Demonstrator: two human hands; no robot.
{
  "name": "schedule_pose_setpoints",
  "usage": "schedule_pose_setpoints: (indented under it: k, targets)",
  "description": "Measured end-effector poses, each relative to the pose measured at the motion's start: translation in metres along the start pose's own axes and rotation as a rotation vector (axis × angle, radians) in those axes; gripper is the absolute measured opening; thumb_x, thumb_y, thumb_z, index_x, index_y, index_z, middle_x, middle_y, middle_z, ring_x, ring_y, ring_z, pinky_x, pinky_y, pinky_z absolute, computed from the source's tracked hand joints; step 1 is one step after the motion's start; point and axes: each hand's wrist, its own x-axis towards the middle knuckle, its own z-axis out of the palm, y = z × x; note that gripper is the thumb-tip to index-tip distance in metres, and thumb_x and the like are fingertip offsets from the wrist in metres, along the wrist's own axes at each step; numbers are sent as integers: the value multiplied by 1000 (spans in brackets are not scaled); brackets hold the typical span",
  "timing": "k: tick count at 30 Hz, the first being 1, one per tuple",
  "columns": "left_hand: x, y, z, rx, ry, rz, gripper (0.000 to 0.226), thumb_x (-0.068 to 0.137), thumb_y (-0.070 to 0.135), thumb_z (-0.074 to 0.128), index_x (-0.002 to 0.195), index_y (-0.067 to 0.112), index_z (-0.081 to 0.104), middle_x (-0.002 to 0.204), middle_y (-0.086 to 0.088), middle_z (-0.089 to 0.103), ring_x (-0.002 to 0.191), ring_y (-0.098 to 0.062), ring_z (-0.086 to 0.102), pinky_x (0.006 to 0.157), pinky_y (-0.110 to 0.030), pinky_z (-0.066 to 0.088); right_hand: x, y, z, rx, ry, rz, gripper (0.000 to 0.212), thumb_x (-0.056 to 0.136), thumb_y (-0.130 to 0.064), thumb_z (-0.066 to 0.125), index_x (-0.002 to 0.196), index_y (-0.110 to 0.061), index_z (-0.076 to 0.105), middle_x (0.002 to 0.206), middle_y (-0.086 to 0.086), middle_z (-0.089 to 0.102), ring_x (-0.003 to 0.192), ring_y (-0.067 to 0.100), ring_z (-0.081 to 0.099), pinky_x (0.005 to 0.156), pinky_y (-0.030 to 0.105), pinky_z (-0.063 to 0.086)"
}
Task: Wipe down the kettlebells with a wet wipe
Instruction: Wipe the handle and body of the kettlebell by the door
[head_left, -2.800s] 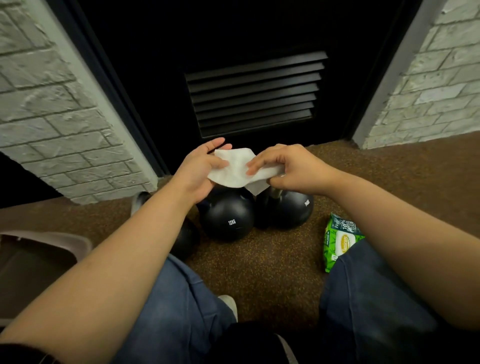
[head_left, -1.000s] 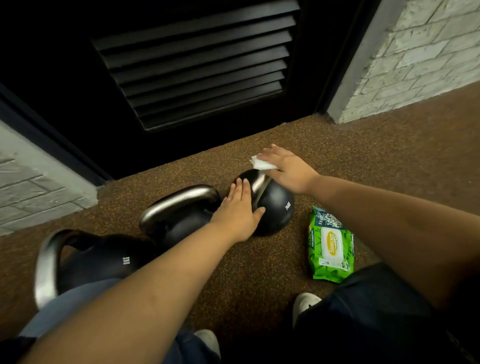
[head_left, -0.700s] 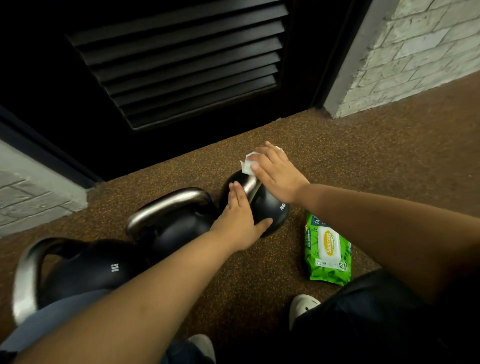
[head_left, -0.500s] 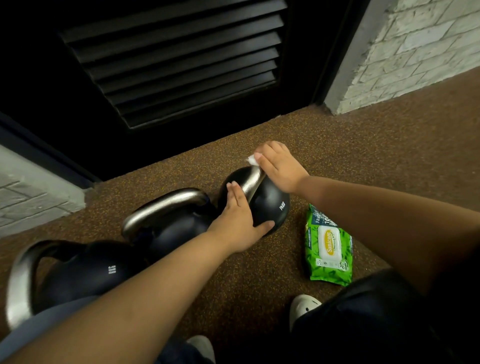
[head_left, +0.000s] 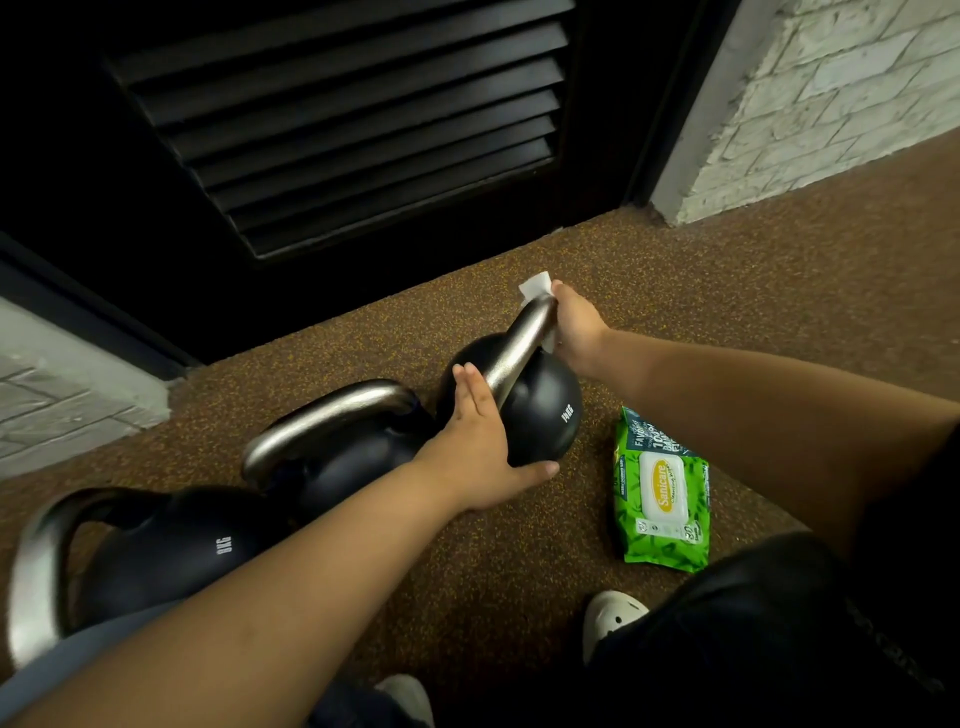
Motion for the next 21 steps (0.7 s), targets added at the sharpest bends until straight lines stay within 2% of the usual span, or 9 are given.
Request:
schedule_pose_setpoints:
  k: [1, 2, 5, 7, 9, 10, 13, 17, 21]
  targets:
    - [0, 1, -1, 0, -5, -3, 130, 75, 65, 59, 136, 0, -35, 148, -17, -37, 146, -29, -5, 115, -37, 17, -1, 0, 5, 26, 27, -4, 41, 95, -44, 36, 113, -12, 53, 95, 10, 58, 88, 22, 56, 93, 36, 43]
    - [1, 1, -1, 1, -8, -8, 131, 75, 66, 60, 136, -1, -35, 148, -18, -37, 146, -29, -8, 115, -38, 16, -1, -2, 10, 9, 46, -20, 40, 94, -42, 36, 116, -13, 52, 96, 10, 55, 90, 23, 55, 93, 37, 43]
    - [1, 3, -2, 5, -20, -20, 131, 75, 67, 59, 135, -2, -35, 147, -20, -37, 145, -29, -13, 118, -40, 14, -20, -10, 25, -100, 102, -62, 52, 87, -37, 34, 138, -25, 40, 130, 10, 43, 121, 29, 43, 105, 45, 34]
    - [0, 3, -2, 12, -29, -22, 131, 75, 67, 59, 135, -1, -36, 147, -19, -38, 145, -29, -12, 118, -40, 16, -36, -12, 35, -221, 142, -162, 49, 97, -24, 29, 145, -24, 28, 153, 10, 19, 138, 31, 24, 110, 44, 25]
    - [0, 1, -3, 14, -28, -25, 129, 76, 65, 59, 135, 2, -36, 148, -16, -38, 146, -29, -6, 117, -40, 19, -48, -5, 38, -377, 144, -293, 47, 101, -19, 25, 147, -24, 24, 159, 6, -5, 146, 29, -2, 115, 43, 12]
    - [0, 0, -3, 14, -22, -19, 128, 77, 64, 59, 136, 2, -35, 148, -15, -37, 146, -29, -3, 117, -39, 20, -53, 0, 39, -451, 133, -364, 46, 101, -20, 25, 147, -25, 24, 159, 5, -9, 145, 28, -11, 116, 42, 6]
    - [0, -6, -2, 8, 2, 26, 125, 78, 61, 60, 139, 2, -32, 149, -15, -35, 146, -28, -2, 117, -37, 20, -65, 19, 35, -674, 65, -540, 45, 102, -25, 25, 147, -22, 25, 159, 5, -12, 143, 30, -21, 117, 40, -4]
    - [0, -12, 1, -30, 22, 45, 121, 80, 57, 61, 140, 5, -30, 152, -12, -31, 146, -28, 5, 115, -37, 23, -73, 35, 30, -917, 40, -721, 45, 103, -27, 25, 146, -17, 28, 159, 10, -6, 143, 32, -22, 118, 42, -6]
    - [1, -12, 3, -15, 29, 51, 120, 82, 57, 59, 140, 3, -31, 152, -14, -31, 145, -30, 13, 112, -36, 28, -58, 29, 21, -866, 32, -744, 40, 102, -28, 30, 137, -17, 43, 158, 9, 11, 145, 28, -12, 116, 37, -2]
